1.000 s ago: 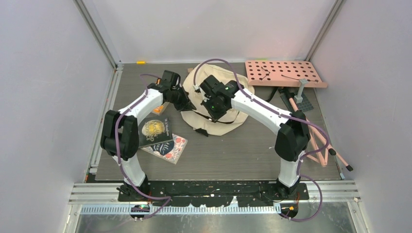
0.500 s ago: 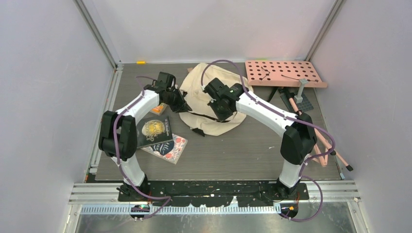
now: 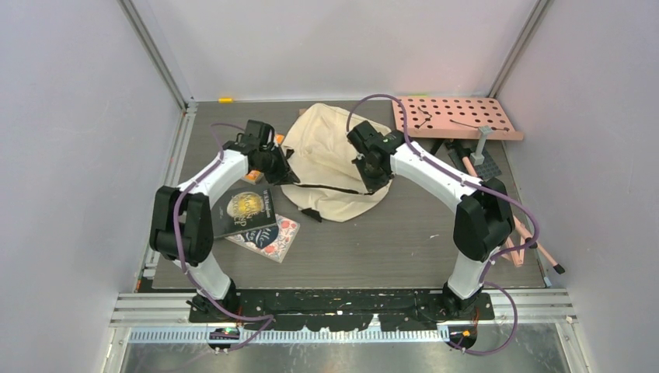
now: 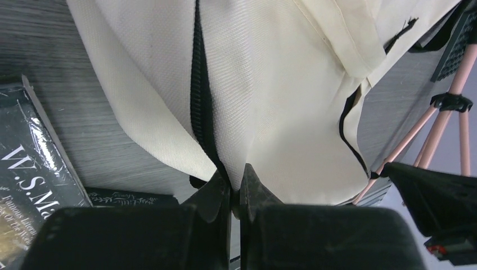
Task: Pack the student bag
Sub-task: Unzip the student bag at the center of the board.
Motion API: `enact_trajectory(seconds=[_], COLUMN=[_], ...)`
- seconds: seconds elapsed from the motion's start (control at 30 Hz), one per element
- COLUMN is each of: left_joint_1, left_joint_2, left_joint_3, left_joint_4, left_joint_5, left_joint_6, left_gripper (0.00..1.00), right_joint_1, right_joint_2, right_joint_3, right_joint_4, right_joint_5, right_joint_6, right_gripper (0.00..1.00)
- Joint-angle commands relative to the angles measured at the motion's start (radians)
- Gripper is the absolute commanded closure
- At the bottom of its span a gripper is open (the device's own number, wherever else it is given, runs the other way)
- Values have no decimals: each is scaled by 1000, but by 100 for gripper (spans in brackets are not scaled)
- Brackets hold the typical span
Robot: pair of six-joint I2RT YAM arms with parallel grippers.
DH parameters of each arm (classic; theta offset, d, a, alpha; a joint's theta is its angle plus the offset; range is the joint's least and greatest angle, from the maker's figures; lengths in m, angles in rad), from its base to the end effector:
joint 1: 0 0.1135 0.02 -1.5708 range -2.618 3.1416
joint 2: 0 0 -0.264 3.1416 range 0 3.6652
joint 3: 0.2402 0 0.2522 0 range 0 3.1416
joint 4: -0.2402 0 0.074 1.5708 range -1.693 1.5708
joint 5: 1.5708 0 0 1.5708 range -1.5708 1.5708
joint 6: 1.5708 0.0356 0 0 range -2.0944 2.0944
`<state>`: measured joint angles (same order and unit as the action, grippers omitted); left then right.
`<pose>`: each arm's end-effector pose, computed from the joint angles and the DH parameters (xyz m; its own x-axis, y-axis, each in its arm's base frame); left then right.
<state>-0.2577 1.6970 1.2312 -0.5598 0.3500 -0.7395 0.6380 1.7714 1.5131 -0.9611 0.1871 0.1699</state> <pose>0.3399 -0.1022 0.2271 -0.8881 -0.4206 -0.1856 -0.2533 0.7845 -0.5661 0.2950 0.2104 0.2653 -0.8336 -0.4112 -0.3688 -0.3985 0.9100 -0.1139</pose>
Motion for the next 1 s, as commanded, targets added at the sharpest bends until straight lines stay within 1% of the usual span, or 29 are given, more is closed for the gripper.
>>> enact_trajectory(seconds=[0.0,0.03,0.07,0.17,0.23,0.3,0.4,0.5,0.6,0.67,0.9,0.97], left_joint_1=[16,15,14,0,-18,-45,-95,-156,-231,-262,-287,-300], left_joint_2=[-79,-87,-97,-139,-170,-197,-203,-177,-141,-113,-30,-24], left_joint_3=[-20,-20,-15,14,40,60,72,74,97,104,67,61], left_joint_4=[-7,-6,-6,-1,20,60,124,192,219,243,318,319], left_joint_5=[-37,-34,-29,-18,0,18,35,91,129,150,248,243], left_joint_6=[124,155,186,284,351,410,440,471,532,566,621,642], left_gripper=[100,95,88,49,41,39,40,41,43,43,45,45], right_joint_1=[-28,-28,-28,-28,-28,-28,-28,-29,-28,-28,-29,-29], right_joint_2=[-63,-65,-70,-87,-101,-108,-114,-113,-114,-115,-116,-116], right_joint_3=[-9,-7,-7,-11,-18,-28,-40,-48,-56,-59,-60,-62], right_joint_4=[-5,-2,7,38,55,70,81,90,94,96,99,99], right_joint_5=[3,-23,-42,-127,-165,-212,-234,-242,-246,-248,-245,-241], right_joint_6=[-3,-10,-15,-30,-37,-36,-32,-22,-13,-9,-7,-6], right_gripper=[99,99,99,99,99,99,99,99,100,100,99,99])
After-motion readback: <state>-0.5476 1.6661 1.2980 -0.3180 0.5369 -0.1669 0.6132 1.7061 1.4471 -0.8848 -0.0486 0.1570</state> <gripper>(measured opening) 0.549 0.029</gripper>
